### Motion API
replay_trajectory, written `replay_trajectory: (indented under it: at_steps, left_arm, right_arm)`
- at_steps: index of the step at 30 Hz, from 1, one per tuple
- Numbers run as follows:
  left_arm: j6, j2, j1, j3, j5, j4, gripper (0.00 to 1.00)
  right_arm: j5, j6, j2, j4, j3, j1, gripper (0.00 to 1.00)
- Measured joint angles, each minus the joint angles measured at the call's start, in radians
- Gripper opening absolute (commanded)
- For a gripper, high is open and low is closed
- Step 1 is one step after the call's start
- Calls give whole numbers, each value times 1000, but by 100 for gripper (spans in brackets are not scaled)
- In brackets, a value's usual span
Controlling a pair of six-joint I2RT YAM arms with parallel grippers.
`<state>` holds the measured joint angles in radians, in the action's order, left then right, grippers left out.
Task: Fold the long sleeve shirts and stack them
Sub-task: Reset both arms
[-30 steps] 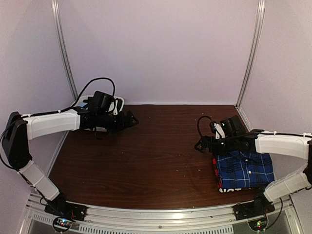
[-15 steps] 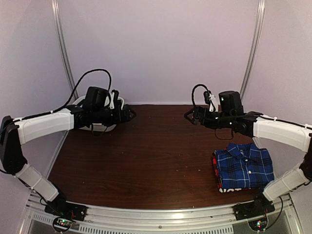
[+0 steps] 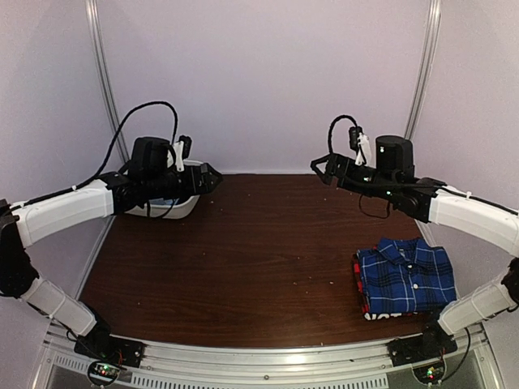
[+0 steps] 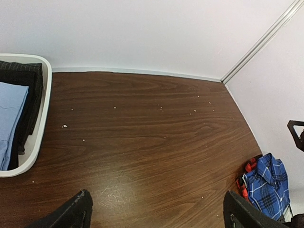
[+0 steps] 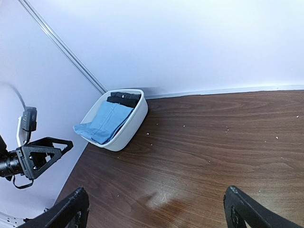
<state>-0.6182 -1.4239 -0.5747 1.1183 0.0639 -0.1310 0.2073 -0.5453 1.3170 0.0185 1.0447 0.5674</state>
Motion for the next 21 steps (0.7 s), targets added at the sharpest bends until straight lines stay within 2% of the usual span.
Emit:
replay_trajectory:
  at_steps: [11, 21]
  left_arm:
    - [17, 2, 0, -19, -17, 18, 98]
    - [23, 1, 0, -19, -21, 26, 98]
  right_arm:
    - [-95, 0, -21, 0, 0, 0, 100]
    - [-117, 0, -23, 0, 0, 0, 100]
